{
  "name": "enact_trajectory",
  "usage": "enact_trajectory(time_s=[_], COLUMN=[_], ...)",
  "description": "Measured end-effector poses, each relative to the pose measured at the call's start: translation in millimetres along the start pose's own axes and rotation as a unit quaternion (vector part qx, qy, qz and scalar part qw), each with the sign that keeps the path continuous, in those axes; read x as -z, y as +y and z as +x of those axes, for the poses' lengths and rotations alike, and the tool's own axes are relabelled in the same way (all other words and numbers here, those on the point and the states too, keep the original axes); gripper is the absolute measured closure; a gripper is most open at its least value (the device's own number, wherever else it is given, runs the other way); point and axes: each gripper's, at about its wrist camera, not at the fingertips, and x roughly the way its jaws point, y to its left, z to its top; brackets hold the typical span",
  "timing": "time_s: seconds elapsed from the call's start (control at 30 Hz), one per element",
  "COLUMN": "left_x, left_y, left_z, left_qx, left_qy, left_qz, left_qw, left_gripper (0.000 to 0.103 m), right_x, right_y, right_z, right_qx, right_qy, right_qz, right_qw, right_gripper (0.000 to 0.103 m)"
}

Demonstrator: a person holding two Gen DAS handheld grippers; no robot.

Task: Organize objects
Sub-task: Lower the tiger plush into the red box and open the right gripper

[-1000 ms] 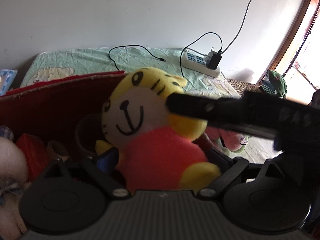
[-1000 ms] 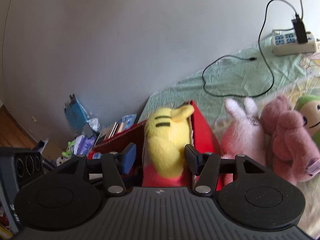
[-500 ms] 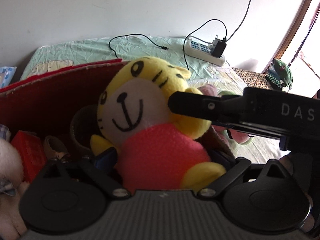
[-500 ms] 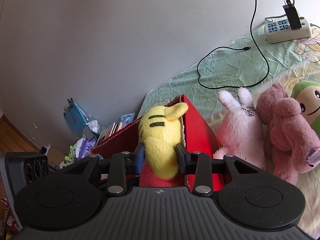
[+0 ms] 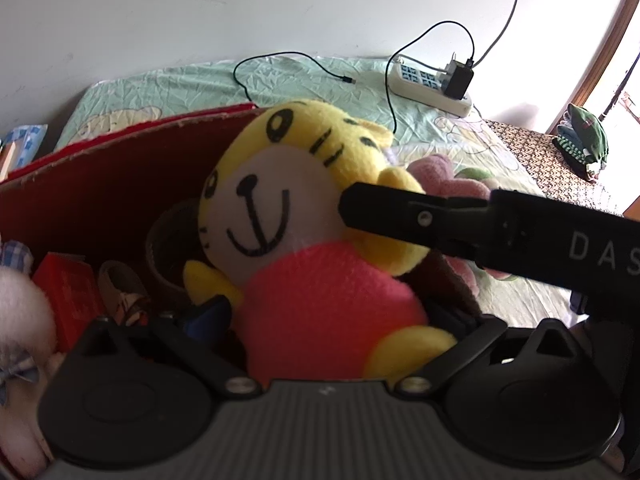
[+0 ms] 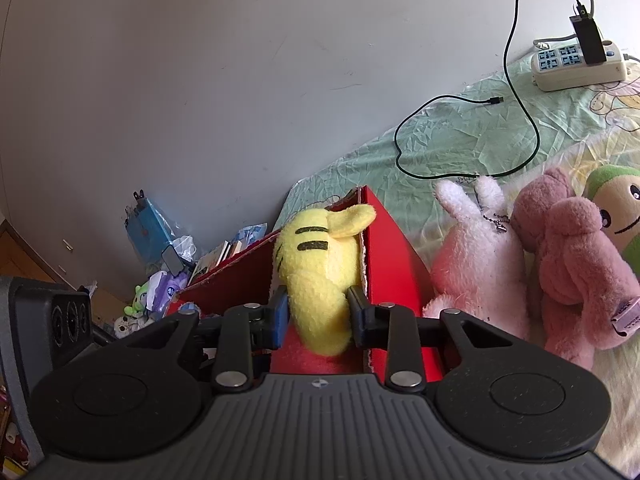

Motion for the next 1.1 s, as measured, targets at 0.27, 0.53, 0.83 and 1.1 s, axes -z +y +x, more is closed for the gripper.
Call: enact_trajectory(time_s=[0.27,0.53,0.83,1.1], left_x=[1,1,1,3], left_y=[-4,-5,-14,-17], left_z=[1,2,-3,-17], left_qx=[-0.016,-0.022,-0.039,-0.052], left_qy=[0.011,0.016,0.011,-0.004], left_qz=[0.003,0.001,0.018,0.025], left_qw=[0.9998,0.9996,0.9990,0.9983], left_gripper=[0.001,0.001,0.001,0.001], right_x=[0,0,2,2], right_y=[3,3,7,12], right_z=[-1,-2,-7,-21], right_qx=[0.004,0.006,0.011,0.021], right_qy=[0.004,0.006,0.001,-0.012], right_qz=[-0.008,-0.012,-0.019,-0.021], right_qw=[1.000,1.000,1.000,0.999], right_gripper=[0.071,0.071,0.067,0.065])
